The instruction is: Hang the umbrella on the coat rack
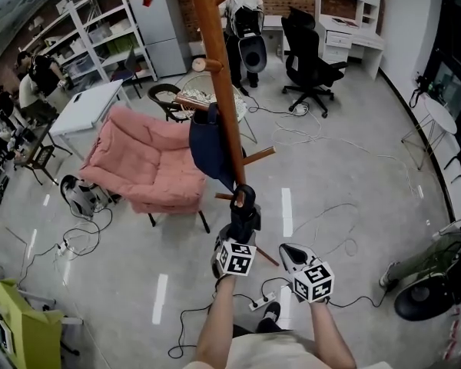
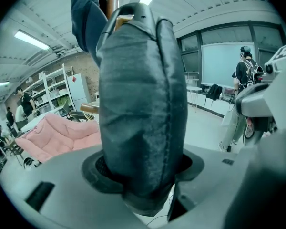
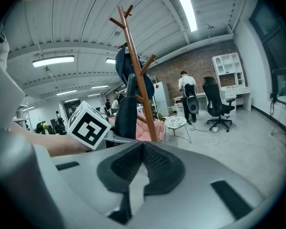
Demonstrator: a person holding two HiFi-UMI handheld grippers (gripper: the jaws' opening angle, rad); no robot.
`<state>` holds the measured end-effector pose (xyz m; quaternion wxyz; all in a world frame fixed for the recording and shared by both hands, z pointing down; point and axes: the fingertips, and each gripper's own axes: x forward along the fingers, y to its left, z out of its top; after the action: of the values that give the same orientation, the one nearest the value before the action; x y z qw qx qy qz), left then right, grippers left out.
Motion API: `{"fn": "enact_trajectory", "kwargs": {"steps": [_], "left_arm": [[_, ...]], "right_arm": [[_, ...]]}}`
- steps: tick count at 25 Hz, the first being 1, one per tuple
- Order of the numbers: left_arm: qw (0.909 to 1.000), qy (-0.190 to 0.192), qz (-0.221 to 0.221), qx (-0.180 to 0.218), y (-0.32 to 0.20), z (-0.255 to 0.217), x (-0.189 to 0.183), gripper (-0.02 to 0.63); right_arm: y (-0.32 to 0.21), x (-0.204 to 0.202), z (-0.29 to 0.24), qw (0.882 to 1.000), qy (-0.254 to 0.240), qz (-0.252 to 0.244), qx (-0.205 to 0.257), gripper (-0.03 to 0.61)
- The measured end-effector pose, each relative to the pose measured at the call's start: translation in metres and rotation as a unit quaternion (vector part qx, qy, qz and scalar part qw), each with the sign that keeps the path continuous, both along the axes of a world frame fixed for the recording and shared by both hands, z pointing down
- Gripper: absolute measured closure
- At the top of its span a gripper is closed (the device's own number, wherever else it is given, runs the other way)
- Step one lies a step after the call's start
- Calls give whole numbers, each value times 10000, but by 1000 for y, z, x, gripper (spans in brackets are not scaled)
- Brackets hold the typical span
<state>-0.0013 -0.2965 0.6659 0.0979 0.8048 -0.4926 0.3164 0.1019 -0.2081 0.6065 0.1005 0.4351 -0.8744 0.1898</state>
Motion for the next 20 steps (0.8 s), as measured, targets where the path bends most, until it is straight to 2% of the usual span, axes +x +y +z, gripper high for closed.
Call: {"fn": "enact_trajectory", "kwargs": {"steps": [12,20], "left_arm": [[9995,228,-203,-106,-24,12,14,347],[9983,369,-427,-155,-34,27,13,347]], "right_arm": [[-1,10,-2,10000,50,49,-1,575],[4,26,14,9997,129,158,-124,575]]}}
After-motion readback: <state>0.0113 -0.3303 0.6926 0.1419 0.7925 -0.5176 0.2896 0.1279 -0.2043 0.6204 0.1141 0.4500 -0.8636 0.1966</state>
